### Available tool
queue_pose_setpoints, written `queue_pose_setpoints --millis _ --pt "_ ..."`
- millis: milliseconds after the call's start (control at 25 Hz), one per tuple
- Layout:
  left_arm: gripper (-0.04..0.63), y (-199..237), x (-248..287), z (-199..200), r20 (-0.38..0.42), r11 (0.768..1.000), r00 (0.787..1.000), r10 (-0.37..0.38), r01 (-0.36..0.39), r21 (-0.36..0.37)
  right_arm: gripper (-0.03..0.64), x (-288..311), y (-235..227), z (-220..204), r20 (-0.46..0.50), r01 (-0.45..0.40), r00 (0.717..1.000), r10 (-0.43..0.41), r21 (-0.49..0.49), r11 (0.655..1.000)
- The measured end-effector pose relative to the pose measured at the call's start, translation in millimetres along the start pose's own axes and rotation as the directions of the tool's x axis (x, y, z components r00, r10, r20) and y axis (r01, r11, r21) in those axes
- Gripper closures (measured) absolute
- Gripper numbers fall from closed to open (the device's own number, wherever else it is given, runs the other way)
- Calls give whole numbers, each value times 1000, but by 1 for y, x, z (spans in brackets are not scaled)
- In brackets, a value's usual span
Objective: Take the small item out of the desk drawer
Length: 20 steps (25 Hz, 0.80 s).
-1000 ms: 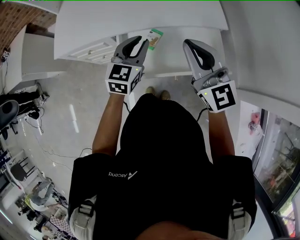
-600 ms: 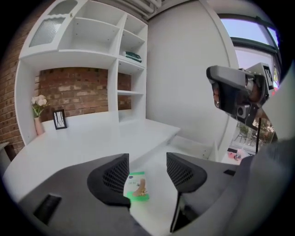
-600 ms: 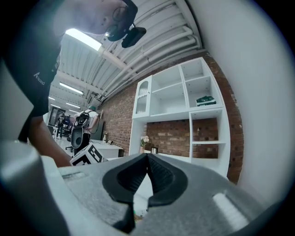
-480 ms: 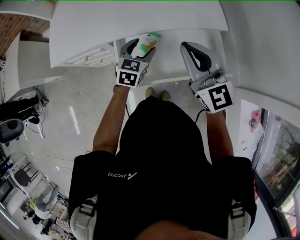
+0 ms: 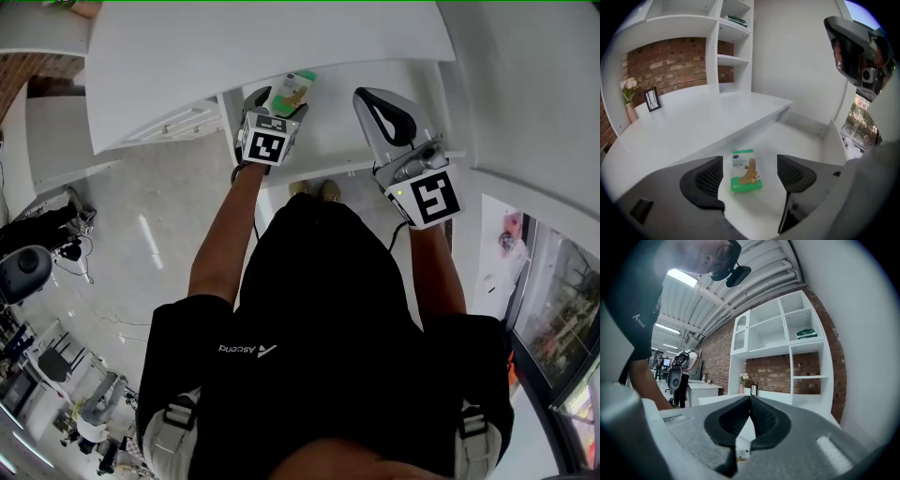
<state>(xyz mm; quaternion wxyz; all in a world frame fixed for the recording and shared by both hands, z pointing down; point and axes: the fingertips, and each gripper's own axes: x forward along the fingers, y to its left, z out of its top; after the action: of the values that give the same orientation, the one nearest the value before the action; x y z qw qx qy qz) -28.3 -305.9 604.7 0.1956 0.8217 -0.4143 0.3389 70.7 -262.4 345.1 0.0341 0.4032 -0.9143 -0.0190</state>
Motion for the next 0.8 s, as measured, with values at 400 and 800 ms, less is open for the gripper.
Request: queue_pose_setpoints --millis 400,800 --pt "218 9 60 -38 -172 1000 985 -6 5 -8 615 3 -21 -28 -43 38 998 -36 29 999" --pt "212 24 84 -57 -272 1000 962 -16 11 -20 615 17 -33 -39 -91 67 994 -61 66 996"
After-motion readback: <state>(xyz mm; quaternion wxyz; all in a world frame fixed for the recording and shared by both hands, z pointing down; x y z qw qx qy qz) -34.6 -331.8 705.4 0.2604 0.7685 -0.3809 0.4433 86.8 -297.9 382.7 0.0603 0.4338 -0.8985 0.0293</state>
